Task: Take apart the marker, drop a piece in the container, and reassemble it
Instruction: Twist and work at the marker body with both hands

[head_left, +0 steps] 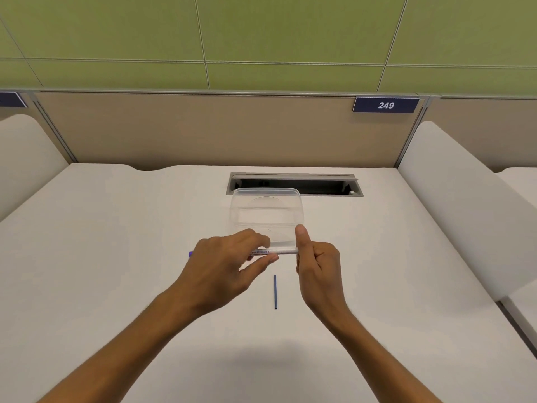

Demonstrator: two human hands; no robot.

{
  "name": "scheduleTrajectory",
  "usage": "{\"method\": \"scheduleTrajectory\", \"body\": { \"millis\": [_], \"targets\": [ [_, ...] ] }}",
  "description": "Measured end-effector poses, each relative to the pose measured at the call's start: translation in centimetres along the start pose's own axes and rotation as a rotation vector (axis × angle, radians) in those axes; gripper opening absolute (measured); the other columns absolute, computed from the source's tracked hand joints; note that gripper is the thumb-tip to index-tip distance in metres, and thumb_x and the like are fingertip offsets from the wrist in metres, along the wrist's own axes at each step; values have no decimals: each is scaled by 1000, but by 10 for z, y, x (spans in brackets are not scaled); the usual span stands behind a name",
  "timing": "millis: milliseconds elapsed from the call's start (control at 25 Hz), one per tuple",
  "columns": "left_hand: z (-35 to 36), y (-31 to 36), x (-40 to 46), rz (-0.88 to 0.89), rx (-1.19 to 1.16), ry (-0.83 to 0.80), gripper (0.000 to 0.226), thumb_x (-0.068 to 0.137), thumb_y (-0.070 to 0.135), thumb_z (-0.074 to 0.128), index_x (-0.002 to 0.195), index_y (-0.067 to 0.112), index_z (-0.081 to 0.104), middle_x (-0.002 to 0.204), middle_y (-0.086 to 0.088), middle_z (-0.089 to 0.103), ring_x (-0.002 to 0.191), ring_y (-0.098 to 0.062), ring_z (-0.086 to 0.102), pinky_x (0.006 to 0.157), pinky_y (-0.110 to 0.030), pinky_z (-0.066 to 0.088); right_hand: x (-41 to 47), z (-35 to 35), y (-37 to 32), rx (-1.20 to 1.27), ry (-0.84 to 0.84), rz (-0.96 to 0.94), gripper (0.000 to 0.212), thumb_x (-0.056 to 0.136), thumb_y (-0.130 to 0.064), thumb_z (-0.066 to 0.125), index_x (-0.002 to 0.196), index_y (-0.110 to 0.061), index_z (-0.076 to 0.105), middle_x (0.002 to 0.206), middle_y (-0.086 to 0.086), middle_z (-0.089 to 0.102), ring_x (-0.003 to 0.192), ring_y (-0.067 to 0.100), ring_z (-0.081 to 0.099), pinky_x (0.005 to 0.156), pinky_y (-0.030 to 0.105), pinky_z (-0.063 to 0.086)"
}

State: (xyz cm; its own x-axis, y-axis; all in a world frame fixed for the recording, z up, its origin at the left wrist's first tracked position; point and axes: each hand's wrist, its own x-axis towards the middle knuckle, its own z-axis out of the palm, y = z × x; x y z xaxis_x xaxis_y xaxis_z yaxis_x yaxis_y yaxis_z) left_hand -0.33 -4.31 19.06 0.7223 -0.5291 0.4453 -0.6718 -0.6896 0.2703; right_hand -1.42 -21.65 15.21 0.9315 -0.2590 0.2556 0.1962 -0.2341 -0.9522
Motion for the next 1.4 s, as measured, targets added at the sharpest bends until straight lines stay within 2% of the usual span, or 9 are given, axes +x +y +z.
{"method": "scheduleTrajectory", "body": {
  "millis": [160,400,520,640,760,840,960,1120,1400],
  "targets": [
    [3,0,2,148,164,96,32,94,40,52,93,12,68,75,-2,63,52,-21,53,39,-35,46,4,4,-9,39,25,-5,59,91,-52,45,41,-22,33,36,-10,32,37,9,30,41,15,23],
    [-11,4,13,147,-54,66,33,94,38,52,85,12,70,59,1,57,49,-17,44,43,-34,41,12,3,-18,96,46,-199,58,99,-40,44,45,-27,26,39,-9,28,40,8,23,43,23,18],
    [-22,6,23,-18,-386,-80,35,91,43,56,74,16,70,51,4,48,47,-11,38,45,-24,34,18,0,-21,54,44,-353,54,99,-36,43,48,-35,25,40,-10,28,39,6,23,45,15,16],
    [-38,-1,34,-227,-762,-400,40,86,47,61,66,13,66,48,5,40,47,-11,31,44,-20,28,25,-7,-27,-78,65,-714,57,107,-30,34,51,-19,33,47,-11,27,48,8,20,50,13,12],
    [-46,-6,41,-289,-906,-690,44,88,46,61,68,7,64,52,3,36,47,-16,26,43,-21,24,31,-11,-30,-127,60,-995,47,108,-21,31,61,-14,33,43,8,31,51,14,19,57,19,13],
    [-43,-3,42,-278,-841,-598,41,87,48,61,71,11,67,51,6,41,47,-13,30,45,-20,28,33,-11,-29,-129,78,-891,54,108,-24,32,56,-11,36,44,2,30,50,14,21,54,18,13],
    [-32,3,37,-125,-464,-218,27,87,49,61,85,24,68,59,11,52,50,-9,41,49,-21,36,30,-4,-23,-24,81,-432,61,103,-35,42,46,-18,30,45,-10,26,44,10,22,46,20,16],
    [-21,7,31,199,228,25,19,91,30,63,92,12,69,69,1,60,49,-20,47,38,-31,41,27,4,-19,82,-2,23,72,97,-51,44,53,4,29,50,8,28,49,20,26,49,35,23],
    [-27,8,32,205,16,75,31,95,33,52,86,9,70,57,0,51,47,-21,40,40,-33,38,29,-2,-33,119,-6,-195,67,102,-42,45,50,-6,25,47,4,24,46,14,21,44,33,19]
  ]
}}
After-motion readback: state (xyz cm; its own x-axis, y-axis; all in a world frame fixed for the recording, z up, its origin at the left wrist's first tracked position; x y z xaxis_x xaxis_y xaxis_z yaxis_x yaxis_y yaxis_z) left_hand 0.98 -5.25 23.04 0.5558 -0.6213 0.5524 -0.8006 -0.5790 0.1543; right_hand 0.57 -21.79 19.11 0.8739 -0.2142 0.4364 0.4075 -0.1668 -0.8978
